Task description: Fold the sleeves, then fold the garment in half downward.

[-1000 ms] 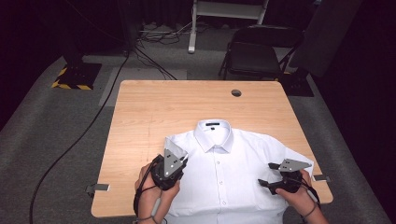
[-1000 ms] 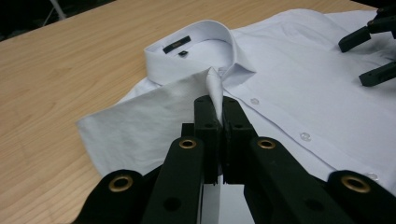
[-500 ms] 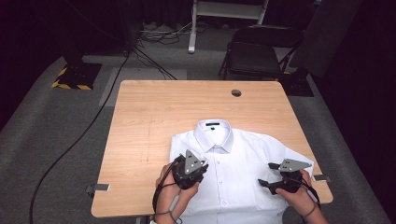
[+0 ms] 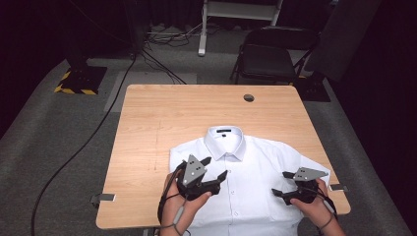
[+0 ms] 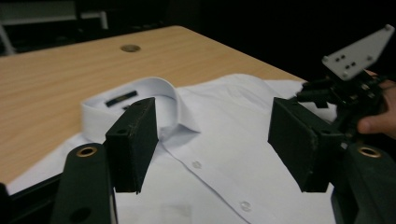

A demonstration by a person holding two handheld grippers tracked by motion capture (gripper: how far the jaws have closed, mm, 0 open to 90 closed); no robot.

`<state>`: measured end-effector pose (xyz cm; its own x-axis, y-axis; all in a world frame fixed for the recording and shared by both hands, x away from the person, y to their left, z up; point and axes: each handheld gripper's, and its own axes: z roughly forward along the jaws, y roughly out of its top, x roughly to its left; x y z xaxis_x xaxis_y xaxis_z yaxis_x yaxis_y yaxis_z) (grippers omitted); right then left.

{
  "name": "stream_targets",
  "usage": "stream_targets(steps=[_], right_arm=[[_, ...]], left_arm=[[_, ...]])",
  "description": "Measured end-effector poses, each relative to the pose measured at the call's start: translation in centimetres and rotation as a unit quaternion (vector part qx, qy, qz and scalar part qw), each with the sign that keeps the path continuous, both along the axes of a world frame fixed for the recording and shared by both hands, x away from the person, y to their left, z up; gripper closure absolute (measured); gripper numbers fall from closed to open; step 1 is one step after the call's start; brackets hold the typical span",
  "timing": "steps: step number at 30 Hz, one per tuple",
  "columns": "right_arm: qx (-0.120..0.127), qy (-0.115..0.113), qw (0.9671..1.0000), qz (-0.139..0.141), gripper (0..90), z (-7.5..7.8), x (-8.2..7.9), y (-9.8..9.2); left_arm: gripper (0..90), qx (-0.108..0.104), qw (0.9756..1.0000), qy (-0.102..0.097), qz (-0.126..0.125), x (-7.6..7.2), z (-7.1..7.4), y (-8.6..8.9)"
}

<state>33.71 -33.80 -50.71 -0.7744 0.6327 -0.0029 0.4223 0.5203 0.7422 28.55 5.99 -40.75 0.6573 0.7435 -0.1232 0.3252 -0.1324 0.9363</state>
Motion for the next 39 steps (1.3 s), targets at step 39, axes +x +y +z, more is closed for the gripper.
stream_targets(steps=[39], right_arm=[[0.0,0.0,1.0,0.0,15.9,0.0,0.0,0.0]], left_arm=[[26.9,0.089,0.9797,0.059,0.17,-0.8,-5.7,10.9]])
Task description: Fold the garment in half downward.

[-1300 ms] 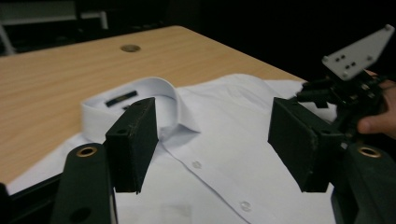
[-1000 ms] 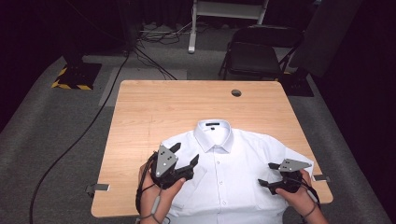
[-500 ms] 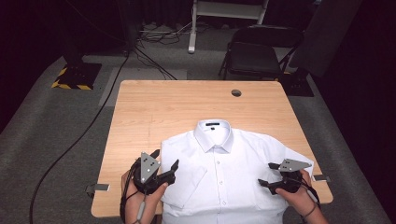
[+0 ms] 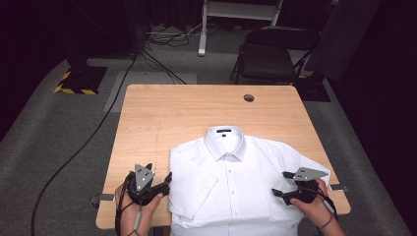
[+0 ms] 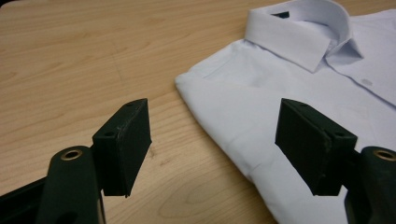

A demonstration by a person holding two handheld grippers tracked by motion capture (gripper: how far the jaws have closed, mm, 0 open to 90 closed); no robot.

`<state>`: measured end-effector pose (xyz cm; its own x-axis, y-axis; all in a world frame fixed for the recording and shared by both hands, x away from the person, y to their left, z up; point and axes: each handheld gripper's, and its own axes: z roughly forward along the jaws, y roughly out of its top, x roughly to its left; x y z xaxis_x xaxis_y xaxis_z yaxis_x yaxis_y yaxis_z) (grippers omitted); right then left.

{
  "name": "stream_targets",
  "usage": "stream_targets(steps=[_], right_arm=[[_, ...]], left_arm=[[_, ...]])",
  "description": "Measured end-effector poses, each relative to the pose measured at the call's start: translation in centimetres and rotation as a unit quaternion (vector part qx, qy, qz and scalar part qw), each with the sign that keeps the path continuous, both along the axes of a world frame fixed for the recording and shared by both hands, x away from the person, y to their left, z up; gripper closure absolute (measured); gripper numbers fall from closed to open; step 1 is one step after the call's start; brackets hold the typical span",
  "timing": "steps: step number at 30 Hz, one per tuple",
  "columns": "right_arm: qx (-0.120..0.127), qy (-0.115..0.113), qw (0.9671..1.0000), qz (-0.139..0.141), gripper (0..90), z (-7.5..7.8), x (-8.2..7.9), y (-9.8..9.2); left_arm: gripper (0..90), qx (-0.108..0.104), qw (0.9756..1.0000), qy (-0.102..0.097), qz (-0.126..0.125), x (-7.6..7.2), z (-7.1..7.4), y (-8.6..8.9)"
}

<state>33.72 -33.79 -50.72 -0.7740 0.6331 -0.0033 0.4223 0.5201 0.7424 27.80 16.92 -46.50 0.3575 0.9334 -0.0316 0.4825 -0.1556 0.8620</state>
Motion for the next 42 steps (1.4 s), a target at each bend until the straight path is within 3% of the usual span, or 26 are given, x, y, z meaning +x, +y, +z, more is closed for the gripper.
stream_targets(steps=[7,12,18,23,27,29,36,42], right_arm=[[0.0,0.0,1.0,0.0,15.9,0.0,0.0,0.0],[0.0,0.0,1.0,0.0,15.9,0.0,0.0,0.0],[0.0,0.0,1.0,0.0,15.9,0.0,0.0,0.0],[-0.001,0.0,1.0,0.0,15.9,0.0,0.0,0.0],[-0.001,0.0,1.0,0.0,15.9,0.0,0.0,0.0],[-0.001,0.0,1.0,0.0,15.9,0.0,0.0,0.0],[-0.001,0.0,1.0,0.0,15.8,0.0,0.0,0.0],[-0.001,0.0,1.0,0.001,15.7,0.0,0.0,0.0]], left_arm=[[26.5,0.01,0.9996,0.023,0.013,0.6,-1.4,1.1],[25.5,0.03,0.9986,0.039,0.018,1.1,-2.2,1.6],[23.2,0.044,0.9964,0.07,0.021,1.6,-3.3,2.3],[21.0,0.067,0.9931,0.095,0.016,1.9,-4.0,2.5],[18.2,0.061,0.9921,0.108,0.02,2.2,-4.1,2.8],[14.9,0.051,0.9912,0.117,0.034,2.4,-4.2,2.9],[0.3,0.055,0.9893,0.132,0.031,2.8,-4.3,2.8],[0.2,0.056,0.9893,0.131,0.032,2.9,-4.3,2.8]])
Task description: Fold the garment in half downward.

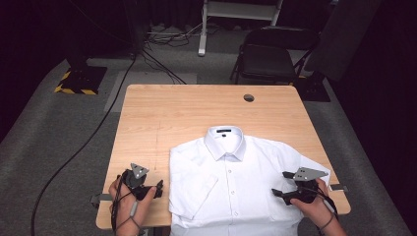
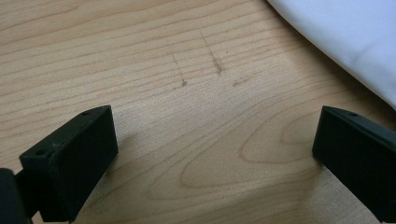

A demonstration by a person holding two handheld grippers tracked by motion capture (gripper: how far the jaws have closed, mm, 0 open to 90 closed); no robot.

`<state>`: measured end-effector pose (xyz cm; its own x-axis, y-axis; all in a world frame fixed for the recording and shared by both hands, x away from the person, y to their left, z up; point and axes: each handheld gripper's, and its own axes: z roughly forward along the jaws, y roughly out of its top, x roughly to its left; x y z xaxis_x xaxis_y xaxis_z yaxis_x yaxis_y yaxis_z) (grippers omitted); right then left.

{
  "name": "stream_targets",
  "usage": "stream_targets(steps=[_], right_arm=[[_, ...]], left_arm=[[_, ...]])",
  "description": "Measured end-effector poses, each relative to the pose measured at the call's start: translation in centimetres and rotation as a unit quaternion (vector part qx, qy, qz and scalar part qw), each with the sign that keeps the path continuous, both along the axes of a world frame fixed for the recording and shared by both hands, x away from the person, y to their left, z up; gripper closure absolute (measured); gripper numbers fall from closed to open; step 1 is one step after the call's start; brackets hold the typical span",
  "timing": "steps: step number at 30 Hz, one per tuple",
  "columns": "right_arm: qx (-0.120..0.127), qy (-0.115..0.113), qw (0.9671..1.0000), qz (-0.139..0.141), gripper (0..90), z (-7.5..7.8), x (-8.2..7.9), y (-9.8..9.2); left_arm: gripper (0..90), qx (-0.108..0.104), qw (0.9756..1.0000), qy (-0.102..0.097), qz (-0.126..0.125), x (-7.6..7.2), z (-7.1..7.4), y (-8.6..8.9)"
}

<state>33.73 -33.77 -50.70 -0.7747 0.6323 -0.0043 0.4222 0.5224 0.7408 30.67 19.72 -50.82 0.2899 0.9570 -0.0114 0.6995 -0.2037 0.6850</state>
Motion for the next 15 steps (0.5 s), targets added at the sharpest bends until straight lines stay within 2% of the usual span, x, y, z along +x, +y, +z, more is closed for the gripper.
stream_targets(steps=[15], right_arm=[[0.0,0.001,1.0,0.0,15.7,0.02,0.01,-0.01]], left_arm=[[0.2,0.002,1.0,0.0,0.0,0.19,0.0,0.0]])
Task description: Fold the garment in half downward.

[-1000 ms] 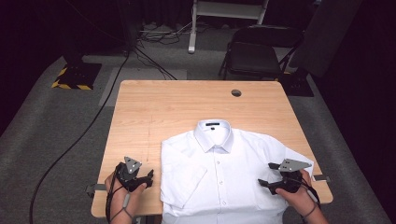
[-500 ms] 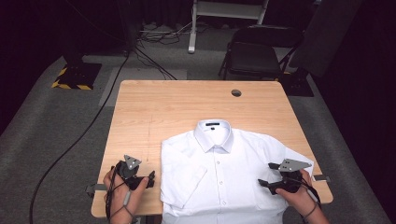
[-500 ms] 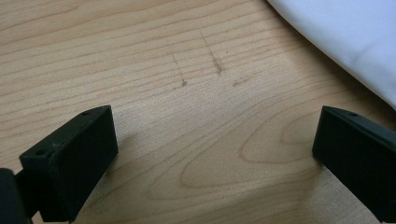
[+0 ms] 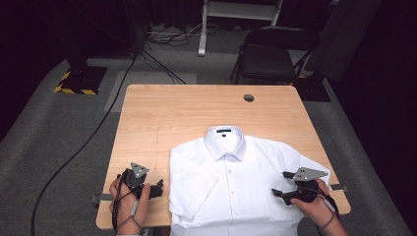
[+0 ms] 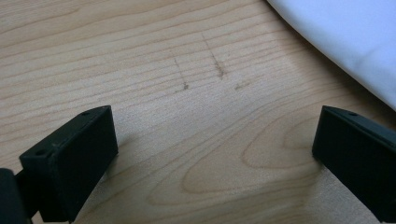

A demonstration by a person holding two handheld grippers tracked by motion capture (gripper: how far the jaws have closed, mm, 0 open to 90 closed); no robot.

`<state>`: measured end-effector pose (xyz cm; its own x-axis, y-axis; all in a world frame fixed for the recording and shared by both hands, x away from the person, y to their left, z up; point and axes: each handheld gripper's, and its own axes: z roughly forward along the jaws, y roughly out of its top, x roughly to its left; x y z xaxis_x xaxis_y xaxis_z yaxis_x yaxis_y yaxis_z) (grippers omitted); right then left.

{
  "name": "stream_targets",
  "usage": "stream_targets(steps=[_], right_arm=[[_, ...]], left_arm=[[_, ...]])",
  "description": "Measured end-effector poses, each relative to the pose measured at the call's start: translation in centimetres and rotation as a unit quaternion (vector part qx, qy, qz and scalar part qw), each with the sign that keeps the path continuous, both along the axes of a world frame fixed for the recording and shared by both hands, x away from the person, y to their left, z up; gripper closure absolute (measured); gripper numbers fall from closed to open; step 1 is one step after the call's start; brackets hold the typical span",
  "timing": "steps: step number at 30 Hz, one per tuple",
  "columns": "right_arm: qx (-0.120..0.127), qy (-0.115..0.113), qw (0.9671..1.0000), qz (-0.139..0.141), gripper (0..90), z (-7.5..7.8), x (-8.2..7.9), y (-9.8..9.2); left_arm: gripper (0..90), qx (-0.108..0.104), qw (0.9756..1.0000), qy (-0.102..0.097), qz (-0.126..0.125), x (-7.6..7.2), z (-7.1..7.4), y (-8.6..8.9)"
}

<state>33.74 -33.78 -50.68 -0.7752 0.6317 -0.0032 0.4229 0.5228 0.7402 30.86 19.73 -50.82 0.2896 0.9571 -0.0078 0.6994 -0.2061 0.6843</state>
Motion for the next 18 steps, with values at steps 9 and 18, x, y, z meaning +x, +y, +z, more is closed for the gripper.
stream_targets(steps=[9,18], right_arm=[[0.017,0.006,0.9997,-0.016,17.4,0.5,0.1,-0.5],[0.017,-0.008,0.9997,-0.015,17.6,2.2,0.3,-1.0]], left_arm=[[0.2,0.001,1.0,0.0,-0.001,0.0,0.0,0.0],[0.2,-0.001,1.0,0.0,-0.002,0.2,0.0,0.1]])
